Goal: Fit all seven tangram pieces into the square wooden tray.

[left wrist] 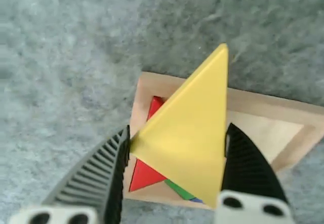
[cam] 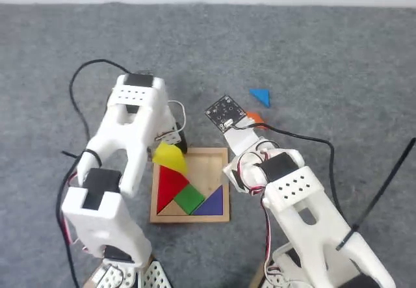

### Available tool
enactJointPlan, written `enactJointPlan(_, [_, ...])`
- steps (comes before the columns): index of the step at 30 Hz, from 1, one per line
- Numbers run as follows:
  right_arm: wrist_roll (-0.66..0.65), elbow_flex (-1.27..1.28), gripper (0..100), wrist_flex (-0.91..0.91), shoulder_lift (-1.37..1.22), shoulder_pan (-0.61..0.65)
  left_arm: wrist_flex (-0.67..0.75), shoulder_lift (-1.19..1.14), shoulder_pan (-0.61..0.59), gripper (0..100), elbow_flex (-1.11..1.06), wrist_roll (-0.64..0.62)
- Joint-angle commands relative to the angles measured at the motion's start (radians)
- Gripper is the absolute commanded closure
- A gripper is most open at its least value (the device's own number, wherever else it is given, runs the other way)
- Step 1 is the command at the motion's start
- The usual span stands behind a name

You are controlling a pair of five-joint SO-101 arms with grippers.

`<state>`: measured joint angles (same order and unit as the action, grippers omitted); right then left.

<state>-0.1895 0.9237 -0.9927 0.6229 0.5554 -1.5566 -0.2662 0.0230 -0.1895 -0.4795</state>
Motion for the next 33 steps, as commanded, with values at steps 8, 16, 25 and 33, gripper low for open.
enactJointPlan(8, [0.087, -0.092, 99.1, -0.013, 0.016, -0.131, 0.058, 0.011, 0.018, 85, -0.03, -0.009])
enactJointPlan(16, [0.089, -0.094, 99.0, -0.012, 0.016, -0.137, 0.052, 0.011, 0.017, 77, -0.033, -0.003])
enactJointPlan(25, [0.089, -0.094, 99.0, -0.012, 0.015, -0.137, 0.015, 0.012, 0.017, 68, -0.031, 0.051])
enactJointPlan(33, [0.089, -0.094, 99.0, -0.008, 0.015, -0.137, 0.0, 0.023, 0.017, 67, -0.047, 0.109])
